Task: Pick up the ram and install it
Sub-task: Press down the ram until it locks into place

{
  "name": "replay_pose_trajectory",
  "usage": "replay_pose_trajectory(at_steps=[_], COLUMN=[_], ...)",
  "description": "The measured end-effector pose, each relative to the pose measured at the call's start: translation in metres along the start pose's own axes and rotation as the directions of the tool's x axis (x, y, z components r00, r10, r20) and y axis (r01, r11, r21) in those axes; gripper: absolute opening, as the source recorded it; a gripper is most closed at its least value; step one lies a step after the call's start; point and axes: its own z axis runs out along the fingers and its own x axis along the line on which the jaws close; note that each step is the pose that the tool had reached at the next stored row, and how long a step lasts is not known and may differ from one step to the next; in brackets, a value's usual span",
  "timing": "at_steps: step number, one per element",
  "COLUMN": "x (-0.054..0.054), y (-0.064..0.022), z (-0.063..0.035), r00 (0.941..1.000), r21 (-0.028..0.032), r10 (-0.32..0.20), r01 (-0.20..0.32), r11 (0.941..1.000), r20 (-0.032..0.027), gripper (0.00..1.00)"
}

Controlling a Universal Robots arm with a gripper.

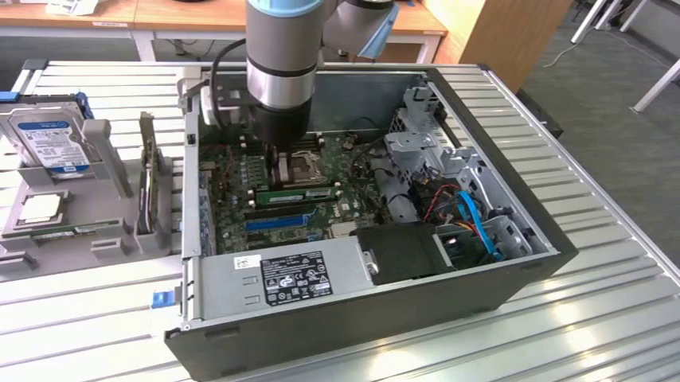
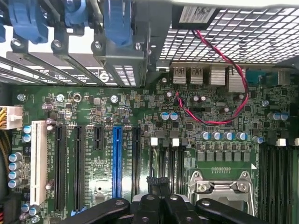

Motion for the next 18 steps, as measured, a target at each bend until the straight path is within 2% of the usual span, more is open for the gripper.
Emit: replay_pose_trajectory(at_steps=[18], x=[0.0002], y=[-0.0006], z=[0.0047], r00=[1.0], r21=[-0.0001], r10=[0.0], r01=[0.0], r11=[1.0], r20=[0.0], gripper=[0.1])
